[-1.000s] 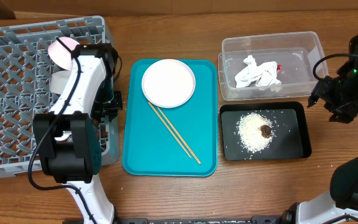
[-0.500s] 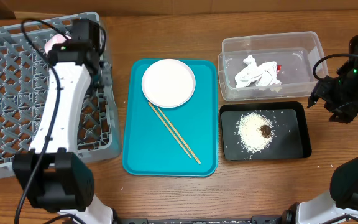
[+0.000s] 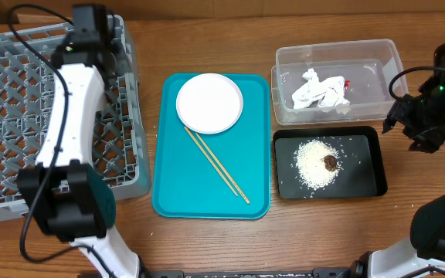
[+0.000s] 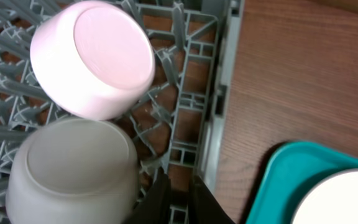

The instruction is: Sort waste into correct bins and load items into the dishwasher

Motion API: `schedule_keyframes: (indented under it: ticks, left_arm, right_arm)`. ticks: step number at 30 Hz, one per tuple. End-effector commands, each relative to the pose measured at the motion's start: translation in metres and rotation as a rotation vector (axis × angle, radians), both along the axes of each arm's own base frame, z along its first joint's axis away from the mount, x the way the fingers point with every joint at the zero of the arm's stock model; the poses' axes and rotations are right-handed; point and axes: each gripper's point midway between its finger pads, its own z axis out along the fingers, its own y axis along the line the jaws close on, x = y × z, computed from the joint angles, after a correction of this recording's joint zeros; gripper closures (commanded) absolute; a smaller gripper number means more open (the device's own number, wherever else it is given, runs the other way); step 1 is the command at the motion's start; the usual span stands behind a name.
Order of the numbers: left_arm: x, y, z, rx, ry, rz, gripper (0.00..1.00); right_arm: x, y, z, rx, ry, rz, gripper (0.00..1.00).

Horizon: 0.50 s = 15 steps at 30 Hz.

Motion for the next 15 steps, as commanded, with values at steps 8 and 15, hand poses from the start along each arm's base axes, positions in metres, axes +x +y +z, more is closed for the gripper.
schedule_keyframes:
  ticks: [8, 15]
  left_arm:
    - [0.047, 0.017, -0.05, -0.106, 0.025, 0.019, 0.79]
    - [0.068, -0.002, -0.092, -0.204, 0.026, -0.046, 0.8]
  right_arm:
    - [-0.001, 0.001, 0.01, -0.006, -0.041, -0.001, 0.33]
    - [-0.001, 0.001, 0.01, -0.006, -0.041, -0.001, 0.33]
